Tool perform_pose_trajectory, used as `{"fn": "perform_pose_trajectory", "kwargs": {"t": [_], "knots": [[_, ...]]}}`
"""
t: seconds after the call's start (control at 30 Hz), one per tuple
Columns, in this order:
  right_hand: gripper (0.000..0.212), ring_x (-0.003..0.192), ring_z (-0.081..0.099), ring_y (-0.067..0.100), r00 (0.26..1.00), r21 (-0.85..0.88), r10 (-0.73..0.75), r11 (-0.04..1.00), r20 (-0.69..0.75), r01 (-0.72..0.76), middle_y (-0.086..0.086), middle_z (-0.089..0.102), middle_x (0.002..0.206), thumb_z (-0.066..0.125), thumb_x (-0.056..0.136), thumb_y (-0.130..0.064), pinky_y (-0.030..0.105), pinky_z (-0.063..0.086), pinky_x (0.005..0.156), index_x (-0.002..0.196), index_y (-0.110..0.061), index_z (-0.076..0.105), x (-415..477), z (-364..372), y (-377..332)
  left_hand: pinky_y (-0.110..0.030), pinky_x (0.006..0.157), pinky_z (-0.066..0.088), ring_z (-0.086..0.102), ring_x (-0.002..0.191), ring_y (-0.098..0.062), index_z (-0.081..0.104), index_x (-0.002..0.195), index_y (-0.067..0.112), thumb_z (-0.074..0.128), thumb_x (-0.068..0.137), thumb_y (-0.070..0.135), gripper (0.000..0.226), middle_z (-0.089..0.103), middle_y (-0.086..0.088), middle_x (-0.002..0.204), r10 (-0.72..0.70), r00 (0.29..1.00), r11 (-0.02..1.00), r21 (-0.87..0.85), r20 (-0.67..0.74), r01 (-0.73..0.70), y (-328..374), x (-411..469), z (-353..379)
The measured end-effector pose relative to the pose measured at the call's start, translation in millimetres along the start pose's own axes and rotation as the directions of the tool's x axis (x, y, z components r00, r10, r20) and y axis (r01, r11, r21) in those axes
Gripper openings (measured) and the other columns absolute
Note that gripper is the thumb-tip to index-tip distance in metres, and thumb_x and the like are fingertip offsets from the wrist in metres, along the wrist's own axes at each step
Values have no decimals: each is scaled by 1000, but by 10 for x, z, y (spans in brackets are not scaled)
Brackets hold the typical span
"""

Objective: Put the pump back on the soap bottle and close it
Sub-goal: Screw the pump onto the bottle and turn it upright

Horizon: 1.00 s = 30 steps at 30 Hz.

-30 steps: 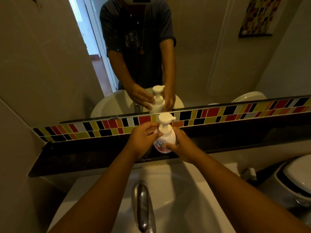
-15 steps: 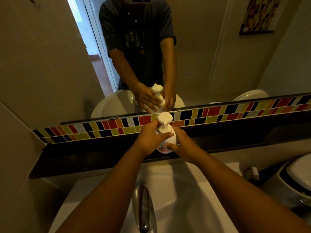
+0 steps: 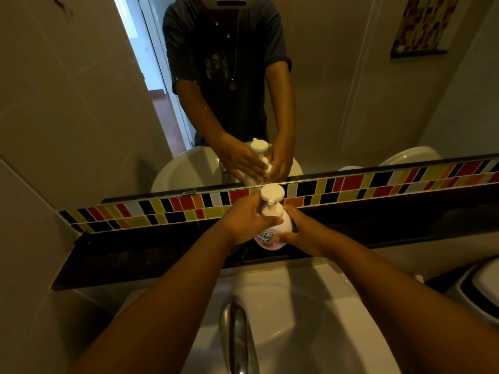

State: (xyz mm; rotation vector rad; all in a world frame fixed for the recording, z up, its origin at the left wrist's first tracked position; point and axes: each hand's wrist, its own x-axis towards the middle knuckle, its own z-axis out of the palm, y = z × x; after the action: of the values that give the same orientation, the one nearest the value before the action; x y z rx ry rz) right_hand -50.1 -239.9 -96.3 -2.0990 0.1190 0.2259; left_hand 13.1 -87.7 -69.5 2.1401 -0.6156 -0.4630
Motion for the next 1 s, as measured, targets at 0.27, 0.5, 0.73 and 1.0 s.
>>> {"fn": "perform_pose_trajectory", "kwargs": {"t": [0.27, 0.5, 0.73, 1.0], "knots": [[70, 130, 47, 24, 999, 24, 38, 999, 24, -39, 4, 48, 142, 69, 81, -15, 44, 43, 104, 140, -29, 33, -2, -26, -33, -46, 105, 46, 48, 131, -22, 38, 144, 27, 76, 80, 25, 75, 51, -2, 144, -6, 998, 992, -128, -59, -2, -88, -125, 103], [83, 137, 39, 26, 998, -70, 20, 997, 59, -15, 2, 41, 149, 72, 79, -16, 47, 37, 109, 145, -33, 26, -30, 51, -176, -48, 101, 51, 55, 126, -23, 49, 135, 25, 82, 73, 17, 71, 56, -3, 139, -63, 996, 982, -184, -66, 50, -306, -282, -18], [83, 137, 39, 27, 998, -80, -66, 994, 20, 68, -1, 30, 157, 72, 77, -37, 39, 41, 100, 144, -48, 24, -150, -257, -647, -35, 92, 52, 58, 119, -20, 53, 133, 23, 80, 75, 14, 65, 60, -1, 133, -68, 993, 983, -174, -91, 51, -412, -390, -197], [50, 130, 48, 25, 978, -29, -180, 984, -103, 178, 5, 55, 141, 64, 84, -30, 38, 41, 104, 132, -24, 56, -102, 20, -773, -45, 97, 54, 60, 120, -23, 54, 134, 21, 78, 78, 13, 61, 62, -4, 133, -90, 989, 980, -187, -121, 66, -496, -409, -219]]}}
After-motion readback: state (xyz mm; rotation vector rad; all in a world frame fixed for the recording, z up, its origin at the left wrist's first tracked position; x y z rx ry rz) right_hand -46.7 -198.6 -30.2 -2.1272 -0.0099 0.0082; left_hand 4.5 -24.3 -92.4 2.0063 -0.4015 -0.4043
